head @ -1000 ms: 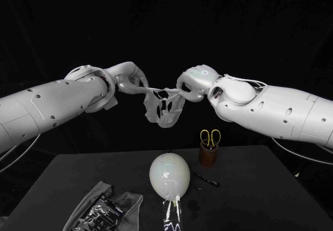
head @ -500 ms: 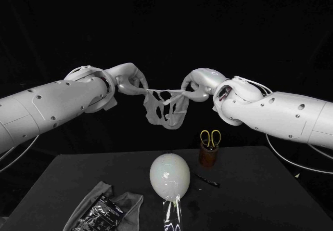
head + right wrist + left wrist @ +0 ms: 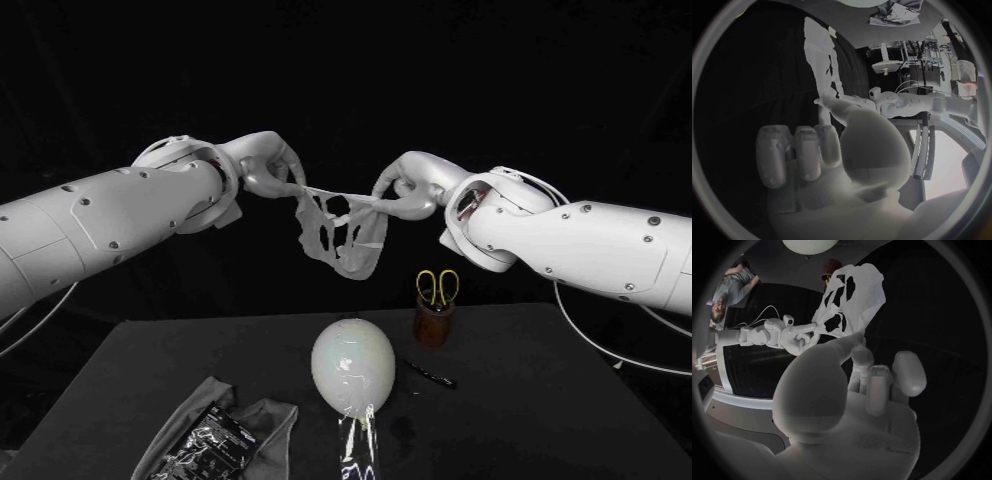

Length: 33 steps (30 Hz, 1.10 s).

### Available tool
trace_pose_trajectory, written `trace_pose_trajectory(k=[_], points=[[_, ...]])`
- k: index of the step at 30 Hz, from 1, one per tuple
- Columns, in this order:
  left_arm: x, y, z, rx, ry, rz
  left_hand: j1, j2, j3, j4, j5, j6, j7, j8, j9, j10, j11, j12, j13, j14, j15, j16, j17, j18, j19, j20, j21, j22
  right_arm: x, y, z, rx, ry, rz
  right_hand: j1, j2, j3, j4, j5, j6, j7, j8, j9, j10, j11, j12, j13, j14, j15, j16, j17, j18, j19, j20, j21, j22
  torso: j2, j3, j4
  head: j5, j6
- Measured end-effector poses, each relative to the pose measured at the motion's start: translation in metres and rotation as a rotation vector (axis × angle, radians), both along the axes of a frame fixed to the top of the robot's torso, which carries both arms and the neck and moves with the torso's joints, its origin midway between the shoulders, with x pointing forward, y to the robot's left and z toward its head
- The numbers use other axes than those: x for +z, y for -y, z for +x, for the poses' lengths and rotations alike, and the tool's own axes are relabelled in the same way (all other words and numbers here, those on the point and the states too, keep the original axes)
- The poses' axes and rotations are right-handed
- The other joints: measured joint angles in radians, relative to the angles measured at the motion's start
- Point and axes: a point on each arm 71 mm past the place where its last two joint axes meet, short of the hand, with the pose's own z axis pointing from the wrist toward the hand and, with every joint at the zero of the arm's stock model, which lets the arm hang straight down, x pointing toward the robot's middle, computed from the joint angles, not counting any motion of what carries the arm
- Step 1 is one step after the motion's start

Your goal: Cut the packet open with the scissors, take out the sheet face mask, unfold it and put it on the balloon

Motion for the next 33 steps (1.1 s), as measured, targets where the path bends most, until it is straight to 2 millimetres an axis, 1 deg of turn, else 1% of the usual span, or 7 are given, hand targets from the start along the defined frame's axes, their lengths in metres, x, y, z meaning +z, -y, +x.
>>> trace_pose_trajectory(k=[11,18,33], points=[[-0.0001,0.0,0.0004,0.0,0.007,0.004,0.002,0.002,0.0,0.0,0.0,0.0,0.0,-0.002,0.0,0.0,0.0,0.0,0.0,0.0,0.0,-0.001,0.0,0.0,0.0,0.0,0.0,0.0,-0.0013,-0.0016,-0.0012,0.004,-0.033,0.027,0.0,0.0,0.0,0.0,0.0,-0.003,0.003,0.0,0.0,-0.001,-0.001,0.002,-0.001,0.0,0.0,0.001,0.001,0.0,0.0,0.0,-0.001,0.0,0.0,0.0003,0.0013,0.001,0.004],[-0.0003,0.0006,-0.0001,-0.002,0.008,0.006,0.004,0.001,0.0,0.0,-0.003,0.0,0.0,0.001,0.0,0.0,0.0,0.0,-0.001,0.0,0.0,-0.001,0.0,0.0,0.0,0.0,0.0,0.0,-0.0012,-0.0007,0.0005,-0.003,-0.039,0.036,0.001,-0.001,0.003,0.003,0.0,-0.005,0.005,0.0,0.0,-0.001,-0.001,0.002,0.0,0.0,0.0,0.001,0.001,0.0,-0.001,0.001,-0.003,-0.001,0.001,0.0,0.002,0.001,0.002],[-0.0009,0.0014,-0.0018,-0.01,0.006,0.008,0.004,0.001,0.0,0.0,0.0,-0.001,-0.001,0.001,0.0,0.0,0.0,0.0,0.0,0.0,0.0,0.002,0.0,0.0,0.0,0.0,0.0,-0.001,-0.0002,0.0035,0.0042,-0.02,-0.036,0.049,0.001,-0.002,0.003,0.003,-0.001,-0.002,0.002,0.0,0.0,-0.001,-0.001,0.0,0.0,0.0,0.0,0.0,0.0,0.0,-0.001,0.001,-0.005,0.0,0.001,-0.0002,0.002,0.003,0.003]])
